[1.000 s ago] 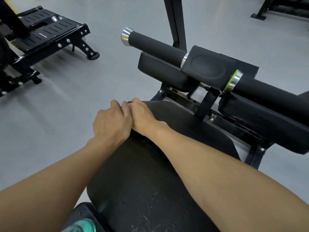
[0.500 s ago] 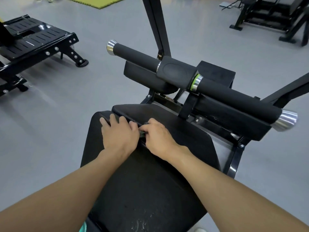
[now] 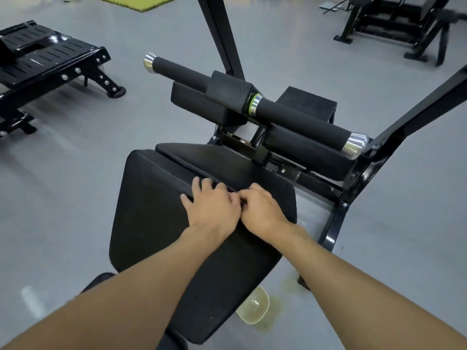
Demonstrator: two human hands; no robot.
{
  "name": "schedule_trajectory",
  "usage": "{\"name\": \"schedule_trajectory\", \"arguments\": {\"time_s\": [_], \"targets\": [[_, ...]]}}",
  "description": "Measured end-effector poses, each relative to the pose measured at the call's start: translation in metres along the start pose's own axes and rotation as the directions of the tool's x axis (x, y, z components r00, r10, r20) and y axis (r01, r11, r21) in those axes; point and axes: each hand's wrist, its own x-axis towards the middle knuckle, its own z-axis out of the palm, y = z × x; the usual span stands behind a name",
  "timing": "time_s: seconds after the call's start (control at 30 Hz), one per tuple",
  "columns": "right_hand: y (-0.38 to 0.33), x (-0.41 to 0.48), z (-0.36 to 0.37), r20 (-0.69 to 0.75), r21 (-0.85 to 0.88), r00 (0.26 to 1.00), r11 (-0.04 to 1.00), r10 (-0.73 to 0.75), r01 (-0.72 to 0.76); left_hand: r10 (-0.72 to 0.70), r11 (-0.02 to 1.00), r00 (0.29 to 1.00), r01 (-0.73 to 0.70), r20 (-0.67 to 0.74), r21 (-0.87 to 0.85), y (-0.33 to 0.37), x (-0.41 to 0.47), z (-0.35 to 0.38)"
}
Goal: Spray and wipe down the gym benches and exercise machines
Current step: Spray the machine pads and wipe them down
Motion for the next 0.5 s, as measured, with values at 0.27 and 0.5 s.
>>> {"name": "schedule_trajectory", "arguments": {"time_s": [0.27, 0.5], "targets": [[0.046, -0.060, -0.030, 0.039, -0.137, 0.990, 0.983, 0.132, -0.126, 0.013, 0.997, 0.999, -0.011, 0.030, -0.077, 0.041, -0.055, 0.020], [-0.005, -0.094, -0.017, 0.016, -0.279, 1.000, 0.960, -0.007, 0.011, -0.125, 0.949, 0.988, 0.093, -0.087, -0.301, 0.021, -0.110, 0.004]]}}
